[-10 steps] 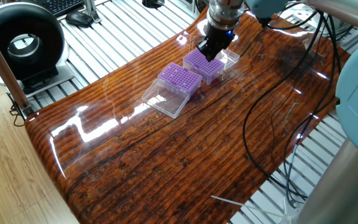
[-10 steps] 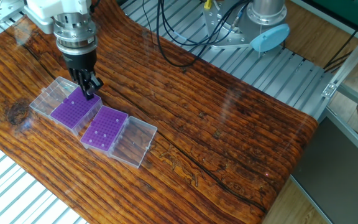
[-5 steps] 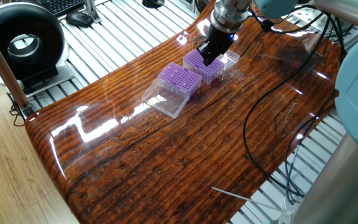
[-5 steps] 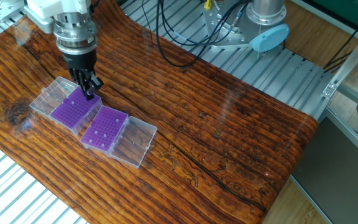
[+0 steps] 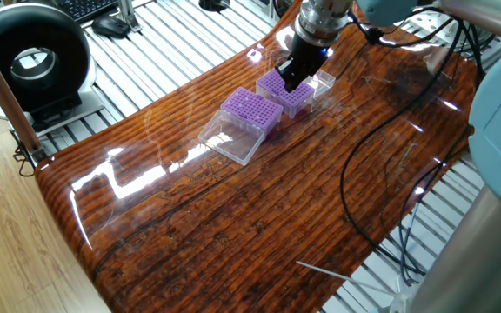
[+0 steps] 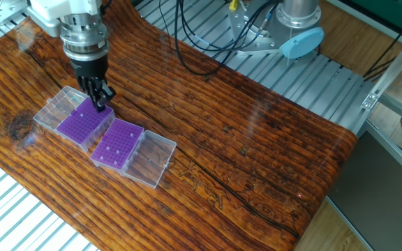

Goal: Transfer all small pipette tips from one holder to another

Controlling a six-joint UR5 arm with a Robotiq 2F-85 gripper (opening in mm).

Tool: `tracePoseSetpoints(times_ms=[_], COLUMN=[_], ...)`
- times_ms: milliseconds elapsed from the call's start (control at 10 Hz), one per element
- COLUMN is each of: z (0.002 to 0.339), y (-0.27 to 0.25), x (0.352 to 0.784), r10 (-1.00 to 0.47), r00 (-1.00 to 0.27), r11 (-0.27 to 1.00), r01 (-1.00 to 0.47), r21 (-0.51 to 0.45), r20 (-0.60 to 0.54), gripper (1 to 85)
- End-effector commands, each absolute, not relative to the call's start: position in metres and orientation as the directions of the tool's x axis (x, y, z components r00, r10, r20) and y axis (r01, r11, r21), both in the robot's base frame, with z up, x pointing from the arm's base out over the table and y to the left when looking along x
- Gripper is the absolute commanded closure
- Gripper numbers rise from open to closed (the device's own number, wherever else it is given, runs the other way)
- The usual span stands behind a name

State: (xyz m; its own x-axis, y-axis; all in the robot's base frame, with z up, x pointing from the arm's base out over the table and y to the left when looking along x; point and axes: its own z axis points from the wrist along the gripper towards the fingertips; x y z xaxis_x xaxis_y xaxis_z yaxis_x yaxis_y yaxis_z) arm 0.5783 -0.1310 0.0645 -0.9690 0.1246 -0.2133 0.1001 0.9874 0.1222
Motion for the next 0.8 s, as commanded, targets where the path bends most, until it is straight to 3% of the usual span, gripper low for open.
tracePoseSetpoints(times_ms=[0,700], z=[0.0647,0.0676], y=[-0.1310,-0.1287], x=[0.5795,0.5796], r10=[0.129,0.140], r00=[-0.967,-0.968], r11=[0.985,0.985], r01=[0.100,0.115], r21=[0.139,0.129], r20=[-0.221,-0.208], gripper=[84.7,84.7])
